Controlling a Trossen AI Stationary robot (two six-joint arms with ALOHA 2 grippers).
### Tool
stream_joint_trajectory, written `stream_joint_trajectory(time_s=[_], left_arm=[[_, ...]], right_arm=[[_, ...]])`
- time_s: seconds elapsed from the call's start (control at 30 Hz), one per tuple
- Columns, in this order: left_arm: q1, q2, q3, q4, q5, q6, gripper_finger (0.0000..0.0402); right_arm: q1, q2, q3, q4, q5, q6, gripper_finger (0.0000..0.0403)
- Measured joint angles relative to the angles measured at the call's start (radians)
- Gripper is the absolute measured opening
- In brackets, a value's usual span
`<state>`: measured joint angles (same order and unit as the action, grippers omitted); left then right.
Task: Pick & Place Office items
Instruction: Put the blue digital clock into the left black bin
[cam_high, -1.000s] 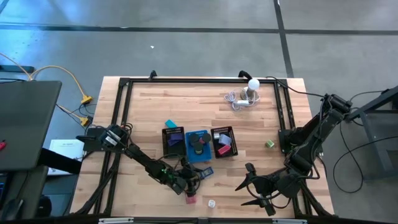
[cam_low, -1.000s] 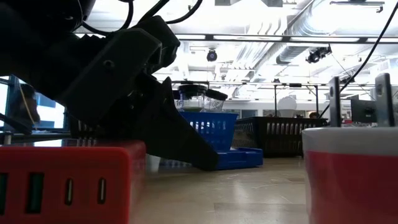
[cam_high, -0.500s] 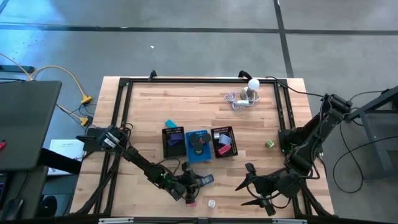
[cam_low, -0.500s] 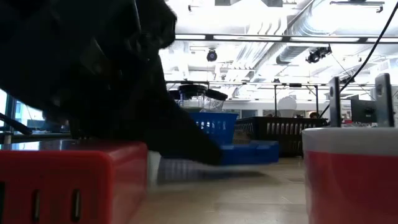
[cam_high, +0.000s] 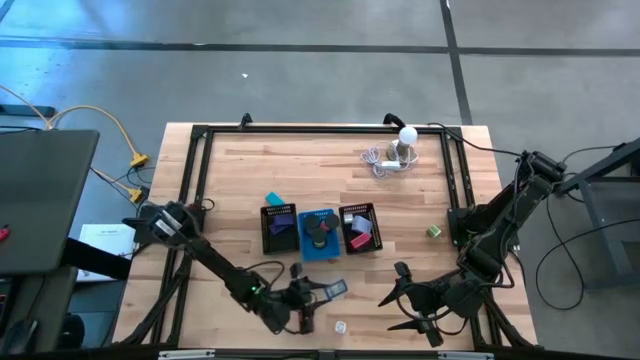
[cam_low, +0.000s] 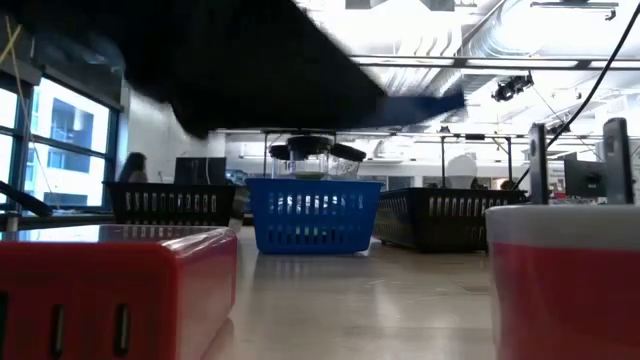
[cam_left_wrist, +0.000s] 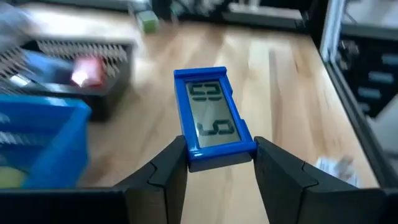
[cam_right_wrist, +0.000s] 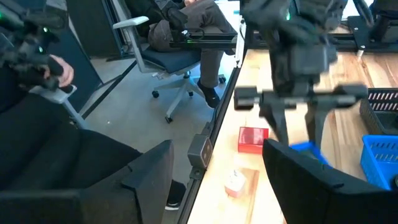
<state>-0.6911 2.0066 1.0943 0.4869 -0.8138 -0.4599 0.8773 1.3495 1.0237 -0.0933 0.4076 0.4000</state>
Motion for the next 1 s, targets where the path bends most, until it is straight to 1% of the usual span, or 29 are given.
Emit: stream_joint_trajectory(time_s=[0.17, 0.37, 0.57, 0.6, 0.77, 1.0], left_arm=[[-0.057, -0.082, 0.000, -0.016, -0.181, 0.109, 0.0148], [-0.122, -0.193, 0.001, -0.044, -0.428, 0.167, 0.0147], [-0.190, -0.277, 0.001, -0.069, -0.745, 0.168, 0.0147], [-0.201, -0.289, 0.000, -0.069, -0.760, 0.172, 0.0147], [-0.205, -0.344, -0.011, -0.066, -0.760, 0.172, 0.0150], [-0.183, -0.400, -0.031, -0.068, -0.758, 0.324, 0.0152]], right_arm=[[0.000, 0.000, 0.000, -0.001, 0.000, 0.000, 0.0236], [0.000, 0.000, 0.000, -0.008, 0.000, 0.024, 0.0236], [0.000, 0.000, -0.010, -0.012, -0.009, 0.047, 0.0236], [0.001, 0.000, -0.010, -0.016, -0.013, 0.053, 0.0236], [0.001, 0.014, -0.010, -0.013, -0.026, 0.072, 0.0236], [0.000, 0.088, -0.010, 0.006, -0.047, 0.079, 0.0236]])
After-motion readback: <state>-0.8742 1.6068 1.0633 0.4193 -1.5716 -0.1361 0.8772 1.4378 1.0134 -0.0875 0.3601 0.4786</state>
